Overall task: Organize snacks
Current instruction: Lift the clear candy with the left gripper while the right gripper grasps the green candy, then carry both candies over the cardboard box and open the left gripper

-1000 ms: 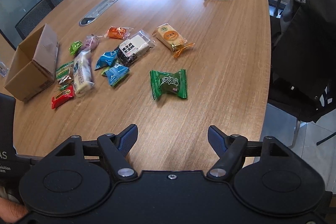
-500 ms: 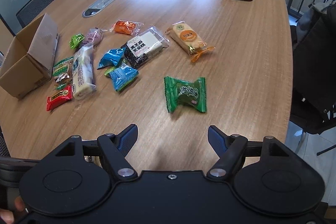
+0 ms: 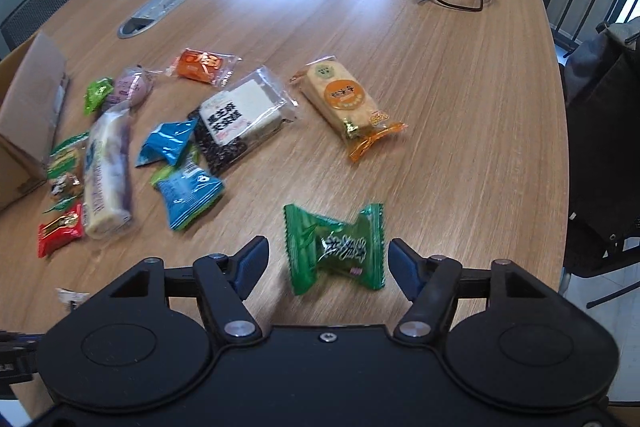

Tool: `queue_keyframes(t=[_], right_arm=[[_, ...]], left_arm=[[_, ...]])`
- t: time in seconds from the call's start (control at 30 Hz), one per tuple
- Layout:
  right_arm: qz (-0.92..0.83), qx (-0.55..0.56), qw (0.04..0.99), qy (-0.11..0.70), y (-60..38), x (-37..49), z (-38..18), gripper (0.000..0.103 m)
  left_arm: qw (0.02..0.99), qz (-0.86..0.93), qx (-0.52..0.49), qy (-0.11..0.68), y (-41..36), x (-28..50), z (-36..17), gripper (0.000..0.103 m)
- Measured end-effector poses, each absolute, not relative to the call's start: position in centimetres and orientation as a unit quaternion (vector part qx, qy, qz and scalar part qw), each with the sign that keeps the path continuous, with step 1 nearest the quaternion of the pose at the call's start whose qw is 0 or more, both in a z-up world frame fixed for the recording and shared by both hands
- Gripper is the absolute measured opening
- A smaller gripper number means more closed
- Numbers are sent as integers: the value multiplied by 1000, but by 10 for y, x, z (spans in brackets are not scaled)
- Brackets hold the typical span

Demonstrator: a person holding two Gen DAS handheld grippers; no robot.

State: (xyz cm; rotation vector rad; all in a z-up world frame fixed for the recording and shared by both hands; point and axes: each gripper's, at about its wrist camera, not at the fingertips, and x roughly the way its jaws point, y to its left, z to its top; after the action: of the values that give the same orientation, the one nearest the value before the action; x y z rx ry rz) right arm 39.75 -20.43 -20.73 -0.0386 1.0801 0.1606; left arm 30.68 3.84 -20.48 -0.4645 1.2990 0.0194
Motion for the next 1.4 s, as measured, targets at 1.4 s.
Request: queue_keyframes(t=[1.4], right_arm=[[201, -17, 882, 426, -166, 332, -127, 31]], left_arm=[[845, 90, -220, 480, 79, 232, -97, 15]])
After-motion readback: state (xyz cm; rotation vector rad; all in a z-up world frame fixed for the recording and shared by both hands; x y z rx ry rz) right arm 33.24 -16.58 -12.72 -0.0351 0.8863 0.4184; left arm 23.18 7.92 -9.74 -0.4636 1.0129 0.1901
